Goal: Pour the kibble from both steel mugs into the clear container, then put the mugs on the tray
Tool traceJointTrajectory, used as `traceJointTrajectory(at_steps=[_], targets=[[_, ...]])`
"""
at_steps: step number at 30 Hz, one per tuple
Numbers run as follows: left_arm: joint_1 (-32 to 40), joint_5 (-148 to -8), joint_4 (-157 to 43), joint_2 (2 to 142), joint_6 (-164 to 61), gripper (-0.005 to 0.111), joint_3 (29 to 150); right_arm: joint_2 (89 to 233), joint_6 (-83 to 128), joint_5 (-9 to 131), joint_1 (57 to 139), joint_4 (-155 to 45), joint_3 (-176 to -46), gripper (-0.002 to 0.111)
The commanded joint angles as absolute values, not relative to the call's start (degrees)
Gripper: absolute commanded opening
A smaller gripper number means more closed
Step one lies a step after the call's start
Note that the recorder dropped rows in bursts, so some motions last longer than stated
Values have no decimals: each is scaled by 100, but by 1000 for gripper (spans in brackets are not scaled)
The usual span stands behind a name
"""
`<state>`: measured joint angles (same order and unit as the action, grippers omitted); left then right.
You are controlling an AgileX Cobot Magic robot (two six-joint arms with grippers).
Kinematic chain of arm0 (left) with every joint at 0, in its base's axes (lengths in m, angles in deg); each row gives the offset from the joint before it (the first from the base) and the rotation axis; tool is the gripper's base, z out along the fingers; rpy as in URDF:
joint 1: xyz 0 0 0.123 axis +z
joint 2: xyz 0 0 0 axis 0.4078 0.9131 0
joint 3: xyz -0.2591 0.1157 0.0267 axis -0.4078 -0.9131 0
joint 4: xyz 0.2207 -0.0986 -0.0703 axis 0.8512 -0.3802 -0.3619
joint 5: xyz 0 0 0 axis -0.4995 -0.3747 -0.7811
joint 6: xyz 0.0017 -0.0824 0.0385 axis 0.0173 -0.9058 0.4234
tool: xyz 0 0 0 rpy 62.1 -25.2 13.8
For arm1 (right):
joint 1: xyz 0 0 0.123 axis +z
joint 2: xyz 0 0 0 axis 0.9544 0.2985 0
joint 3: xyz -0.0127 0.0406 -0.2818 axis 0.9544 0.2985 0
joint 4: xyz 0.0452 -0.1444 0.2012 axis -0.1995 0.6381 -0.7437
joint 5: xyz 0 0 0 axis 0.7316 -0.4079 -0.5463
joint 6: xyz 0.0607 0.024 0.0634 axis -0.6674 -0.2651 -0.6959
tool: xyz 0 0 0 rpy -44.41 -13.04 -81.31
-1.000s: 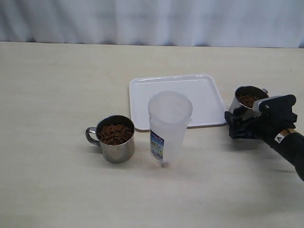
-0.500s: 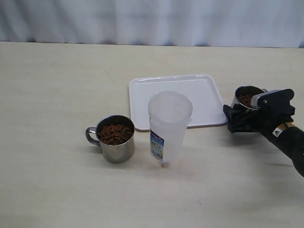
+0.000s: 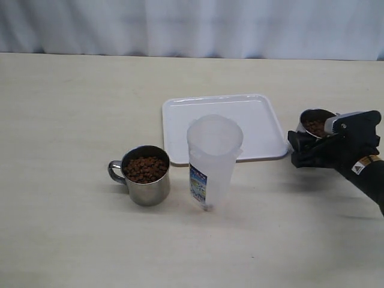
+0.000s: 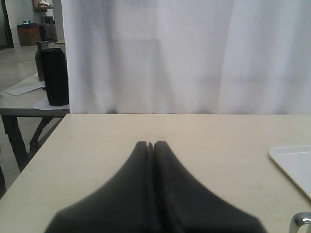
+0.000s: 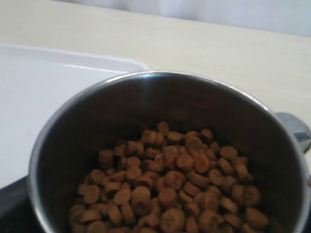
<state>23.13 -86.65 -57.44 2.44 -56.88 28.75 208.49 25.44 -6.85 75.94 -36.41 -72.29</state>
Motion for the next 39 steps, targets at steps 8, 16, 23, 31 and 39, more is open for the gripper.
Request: traceJointTrajectory(at_steps=[8, 16, 23, 31, 39], targets=[[2267, -8632, -5764, 240, -5691, 0, 2862, 17868, 2280, -875, 7612, -3586, -5585, 4], [2267, -8632, -5764, 240, -5691, 0, 2862, 15556, 873, 1719, 7612, -2973, -5616, 4], [2267, -8632, -5764, 240, -5691, 0, 2862, 14986, 173, 2620, 7612, -2470, -5616, 4], [2267, -8632, -5764, 240, -5691, 0, 2862, 14986, -1026, 4525, 8413, -918, -6404, 4], [2267, -8632, -5764, 240, -5691, 0, 2862, 14997, -2647, 5112, 8863, 865, -7004, 4]])
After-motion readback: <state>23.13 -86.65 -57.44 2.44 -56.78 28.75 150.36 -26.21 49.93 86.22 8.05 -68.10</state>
